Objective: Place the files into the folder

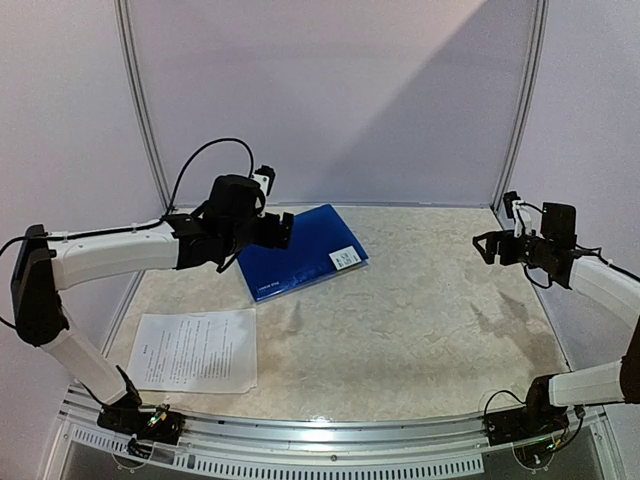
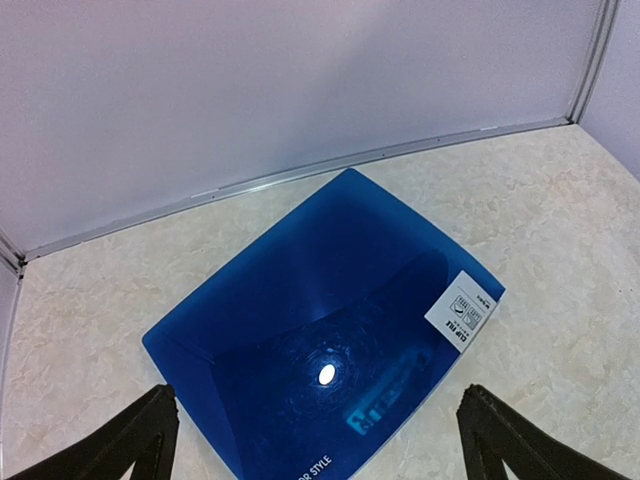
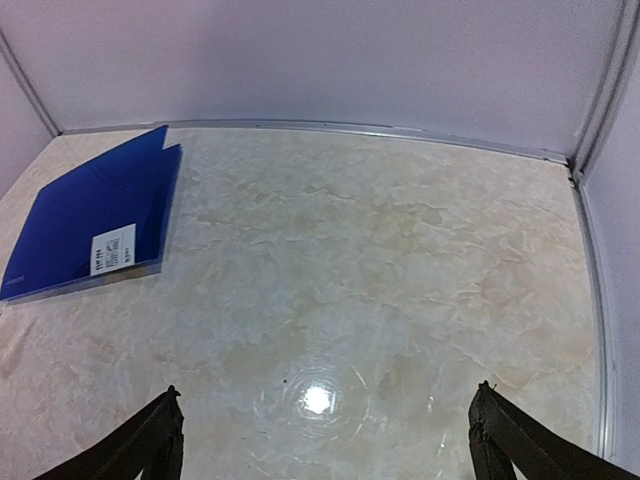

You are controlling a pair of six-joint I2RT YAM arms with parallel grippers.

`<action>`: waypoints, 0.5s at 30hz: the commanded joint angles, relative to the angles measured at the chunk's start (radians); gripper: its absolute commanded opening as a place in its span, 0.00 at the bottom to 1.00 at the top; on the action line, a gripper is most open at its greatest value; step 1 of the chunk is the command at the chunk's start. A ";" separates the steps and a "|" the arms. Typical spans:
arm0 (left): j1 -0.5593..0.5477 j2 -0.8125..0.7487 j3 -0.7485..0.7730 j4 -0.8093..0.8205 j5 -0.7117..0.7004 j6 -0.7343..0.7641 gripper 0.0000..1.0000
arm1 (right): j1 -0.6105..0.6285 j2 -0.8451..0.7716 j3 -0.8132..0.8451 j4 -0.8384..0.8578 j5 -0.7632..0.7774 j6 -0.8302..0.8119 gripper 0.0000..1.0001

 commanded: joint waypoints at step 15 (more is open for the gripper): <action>0.087 0.100 0.065 -0.196 0.158 -0.280 0.98 | 0.196 0.515 0.357 -0.023 -0.381 -0.081 0.93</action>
